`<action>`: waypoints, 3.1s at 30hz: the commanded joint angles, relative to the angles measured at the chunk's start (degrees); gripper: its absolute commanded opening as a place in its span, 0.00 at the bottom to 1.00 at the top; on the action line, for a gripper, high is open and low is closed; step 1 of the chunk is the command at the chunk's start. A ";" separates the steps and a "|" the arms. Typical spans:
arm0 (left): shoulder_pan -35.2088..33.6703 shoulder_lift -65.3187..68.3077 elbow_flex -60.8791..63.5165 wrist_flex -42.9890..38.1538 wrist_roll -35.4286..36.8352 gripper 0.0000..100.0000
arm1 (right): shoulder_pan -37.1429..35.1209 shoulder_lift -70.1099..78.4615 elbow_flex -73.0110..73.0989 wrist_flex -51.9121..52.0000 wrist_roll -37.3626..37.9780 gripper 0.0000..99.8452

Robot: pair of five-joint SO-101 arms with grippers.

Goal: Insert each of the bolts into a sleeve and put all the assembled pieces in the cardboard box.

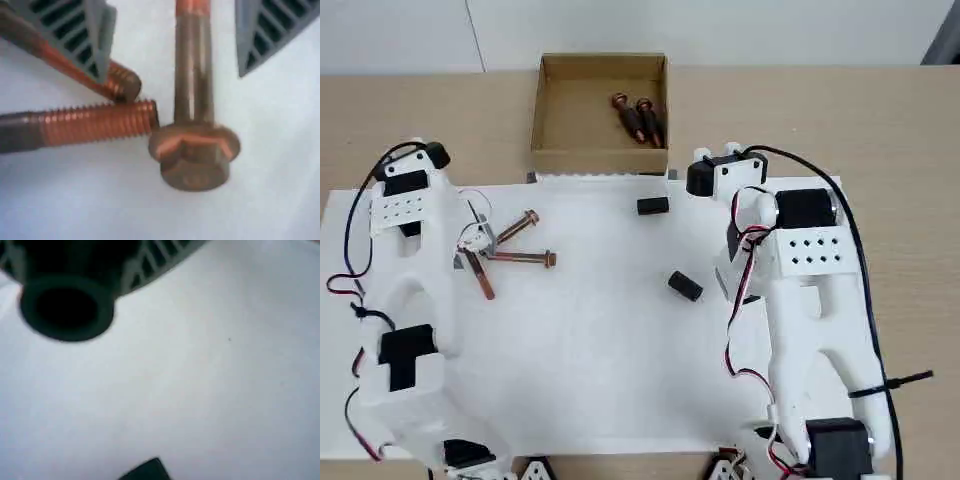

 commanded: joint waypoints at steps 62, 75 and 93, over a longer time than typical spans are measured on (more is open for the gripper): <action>2.99 -3.16 -2.15 2.55 0.00 0.00 | 0.48 -2.42 -0.62 -0.92 -0.18 0.00; 13.80 -31.91 -1.98 6.33 -0.26 0.00 | 0.22 -15.34 -0.18 -0.40 -0.09 0.00; 29.71 -58.81 6.20 12.31 -0.09 0.00 | 0.57 -47.52 19.69 -4.88 -0.53 0.00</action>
